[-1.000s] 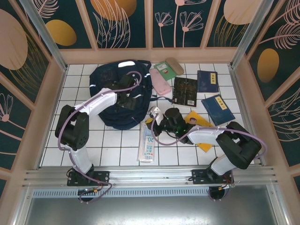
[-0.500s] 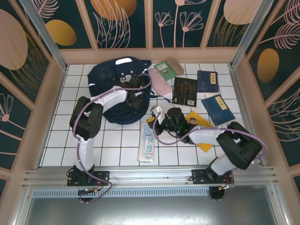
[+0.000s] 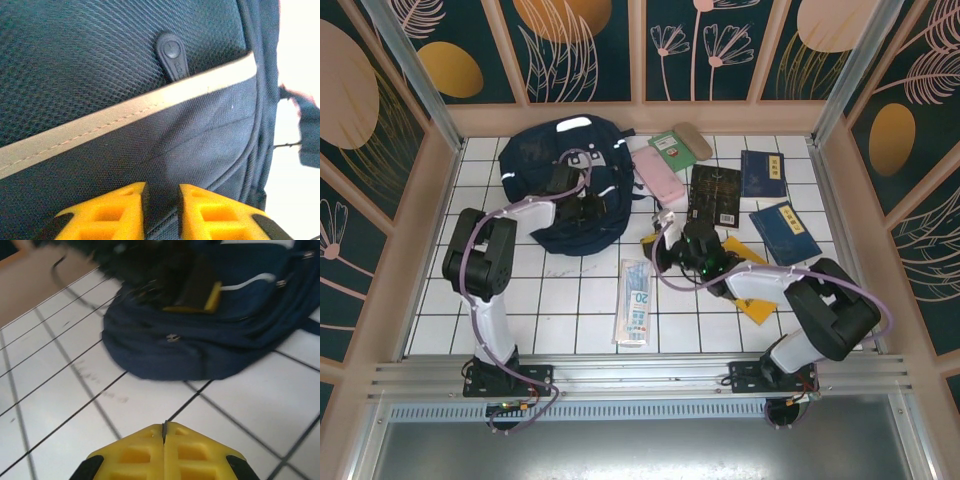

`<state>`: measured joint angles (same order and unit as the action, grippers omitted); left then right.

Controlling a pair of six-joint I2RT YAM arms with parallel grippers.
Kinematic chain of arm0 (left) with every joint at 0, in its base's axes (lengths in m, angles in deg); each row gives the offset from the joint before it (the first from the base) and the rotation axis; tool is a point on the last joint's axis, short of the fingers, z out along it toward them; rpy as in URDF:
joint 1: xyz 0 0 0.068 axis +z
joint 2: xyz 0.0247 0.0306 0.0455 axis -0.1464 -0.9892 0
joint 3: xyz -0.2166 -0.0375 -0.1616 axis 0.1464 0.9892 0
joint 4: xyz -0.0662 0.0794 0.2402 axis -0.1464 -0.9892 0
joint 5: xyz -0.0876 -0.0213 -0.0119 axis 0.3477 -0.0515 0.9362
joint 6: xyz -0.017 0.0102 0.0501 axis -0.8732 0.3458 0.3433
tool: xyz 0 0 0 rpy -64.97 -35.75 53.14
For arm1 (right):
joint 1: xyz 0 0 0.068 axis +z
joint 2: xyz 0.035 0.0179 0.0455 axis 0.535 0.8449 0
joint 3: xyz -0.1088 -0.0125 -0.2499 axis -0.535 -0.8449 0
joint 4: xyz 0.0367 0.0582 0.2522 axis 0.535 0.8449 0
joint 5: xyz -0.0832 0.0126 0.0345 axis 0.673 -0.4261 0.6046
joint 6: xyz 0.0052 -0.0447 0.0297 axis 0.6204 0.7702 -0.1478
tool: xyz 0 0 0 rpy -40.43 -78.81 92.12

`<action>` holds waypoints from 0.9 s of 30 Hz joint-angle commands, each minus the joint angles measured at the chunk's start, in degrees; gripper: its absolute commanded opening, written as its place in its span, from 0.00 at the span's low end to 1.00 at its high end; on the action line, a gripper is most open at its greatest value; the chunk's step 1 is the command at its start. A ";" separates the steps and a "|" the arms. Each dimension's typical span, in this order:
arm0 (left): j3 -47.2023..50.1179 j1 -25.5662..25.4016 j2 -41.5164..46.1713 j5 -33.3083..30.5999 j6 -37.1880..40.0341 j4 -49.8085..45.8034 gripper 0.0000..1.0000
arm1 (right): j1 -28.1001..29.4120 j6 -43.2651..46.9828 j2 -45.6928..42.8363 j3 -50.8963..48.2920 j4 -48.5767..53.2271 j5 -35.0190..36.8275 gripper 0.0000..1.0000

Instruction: Pack the student bag

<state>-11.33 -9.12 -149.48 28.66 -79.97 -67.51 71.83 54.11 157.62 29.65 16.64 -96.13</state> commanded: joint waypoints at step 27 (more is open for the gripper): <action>5.26 -13.05 7.44 1.16 -16.92 -3.38 0.46 | -8.79 -18.00 49.11 67.13 42.89 -13.46 0.06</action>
<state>-0.22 -20.55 -141.28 30.87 -103.14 -57.30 61.75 35.48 207.24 95.88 55.96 -110.38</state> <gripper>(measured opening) 0.438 0.061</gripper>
